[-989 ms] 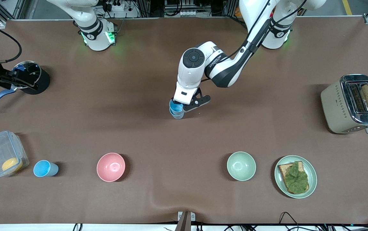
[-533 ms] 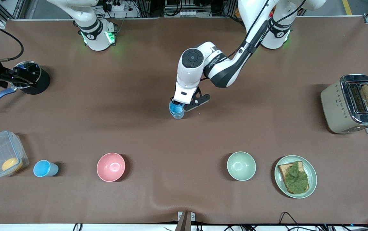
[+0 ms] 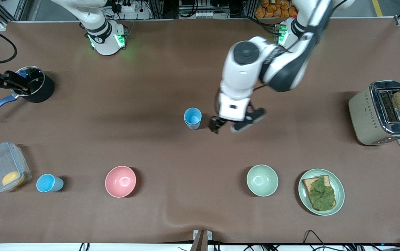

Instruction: Stack blue cups with both arms

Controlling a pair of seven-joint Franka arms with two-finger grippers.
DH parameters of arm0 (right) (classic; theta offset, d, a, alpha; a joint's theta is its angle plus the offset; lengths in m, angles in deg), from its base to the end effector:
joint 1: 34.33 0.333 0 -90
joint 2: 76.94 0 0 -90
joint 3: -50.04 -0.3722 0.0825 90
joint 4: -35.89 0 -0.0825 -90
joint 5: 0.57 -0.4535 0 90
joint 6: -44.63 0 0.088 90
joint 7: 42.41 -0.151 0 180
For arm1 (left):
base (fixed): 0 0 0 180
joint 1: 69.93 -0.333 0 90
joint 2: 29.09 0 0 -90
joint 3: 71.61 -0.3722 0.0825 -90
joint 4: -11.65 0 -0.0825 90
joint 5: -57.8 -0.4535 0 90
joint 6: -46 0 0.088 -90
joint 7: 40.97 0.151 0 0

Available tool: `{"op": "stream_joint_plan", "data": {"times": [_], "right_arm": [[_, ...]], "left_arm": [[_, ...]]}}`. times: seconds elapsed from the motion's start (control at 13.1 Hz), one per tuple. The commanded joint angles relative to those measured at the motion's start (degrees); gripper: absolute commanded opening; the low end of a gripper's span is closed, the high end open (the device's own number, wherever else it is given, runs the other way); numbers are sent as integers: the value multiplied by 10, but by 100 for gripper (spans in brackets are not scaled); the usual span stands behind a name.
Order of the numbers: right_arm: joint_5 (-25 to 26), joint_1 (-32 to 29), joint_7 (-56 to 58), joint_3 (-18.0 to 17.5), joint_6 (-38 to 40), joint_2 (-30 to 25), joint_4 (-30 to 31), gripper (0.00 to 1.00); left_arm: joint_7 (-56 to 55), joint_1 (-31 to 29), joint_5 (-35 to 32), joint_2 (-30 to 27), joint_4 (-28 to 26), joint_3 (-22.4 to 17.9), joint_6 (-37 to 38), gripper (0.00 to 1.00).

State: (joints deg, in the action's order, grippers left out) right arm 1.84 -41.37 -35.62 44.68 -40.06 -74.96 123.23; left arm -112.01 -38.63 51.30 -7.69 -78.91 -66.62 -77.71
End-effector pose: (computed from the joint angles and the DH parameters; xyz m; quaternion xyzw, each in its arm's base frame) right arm 0.6228 -0.0259 0.6326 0.9981 0.0435 -0.0416 0.0164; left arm 0.6392 -0.4490 0.4276 0.9550 0.2759 0.0891 0.0625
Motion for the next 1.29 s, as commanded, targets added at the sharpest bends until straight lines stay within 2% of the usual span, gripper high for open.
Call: {"op": "stream_joint_plan", "data": {"times": [0.0,0.23,0.68,0.76,0.91,1.22], "right_arm": [[2,-16,34,-6,8,7,-13,100],[-1,-16,31,-6,8,8,-13,100],[0,-13,32,-6,2,9,-14,100],[0,-13,33,-6,2,9,-14,100],[1,-12,34,-7,1,9,-14,100],[1,-13,34,-6,1,9,-14,100]], "left_arm": [[85,-42,-11,-51,-5,5,43,100],[214,-107,-11,-94,2,5,86,100],[274,-194,-2,-166,1,7,138,100],[322,-220,5,-176,0,11,143,100],[422,-258,65,-190,-2,6,174,100],[539,-288,73,-210,-4,-2,227,100]]}}
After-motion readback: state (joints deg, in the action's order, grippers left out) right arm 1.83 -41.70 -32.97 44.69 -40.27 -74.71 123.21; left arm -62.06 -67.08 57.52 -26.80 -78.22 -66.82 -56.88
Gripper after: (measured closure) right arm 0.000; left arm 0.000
